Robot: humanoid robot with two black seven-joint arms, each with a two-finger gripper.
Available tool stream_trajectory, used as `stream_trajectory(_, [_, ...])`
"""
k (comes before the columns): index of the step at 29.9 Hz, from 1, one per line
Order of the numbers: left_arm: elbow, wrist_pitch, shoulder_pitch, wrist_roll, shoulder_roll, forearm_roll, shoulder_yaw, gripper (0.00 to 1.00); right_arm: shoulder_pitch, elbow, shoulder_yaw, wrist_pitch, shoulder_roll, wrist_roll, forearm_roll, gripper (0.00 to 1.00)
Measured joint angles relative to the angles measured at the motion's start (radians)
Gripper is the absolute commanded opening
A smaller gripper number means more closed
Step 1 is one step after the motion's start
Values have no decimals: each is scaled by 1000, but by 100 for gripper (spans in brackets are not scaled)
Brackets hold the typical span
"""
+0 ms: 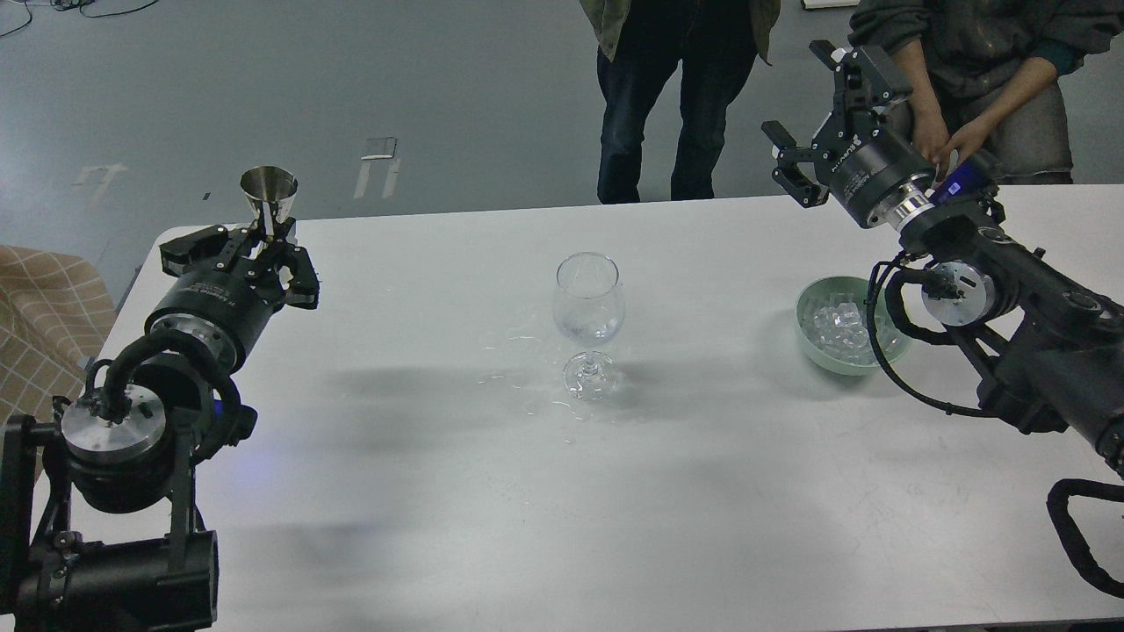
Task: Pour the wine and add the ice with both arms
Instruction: 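Turn the jigger upright and carry it back toward its spot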
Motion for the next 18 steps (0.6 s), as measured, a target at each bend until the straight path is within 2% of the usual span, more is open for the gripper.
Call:
stream_trajectory(4, [0,-35,38,-1,0,-20,-3,12,6,-2,-33,-2,0,-1,0,100])
stream_trajectory(10, [28,-85,58,-31,0,-102,-1,12,10,-7,-45,-5,-5,-12,0,100])
stream_trajectory(18, [91,-256,118,-24,0,-151,9,13,12,-9,-47,-25,-8,-24,-1,100])
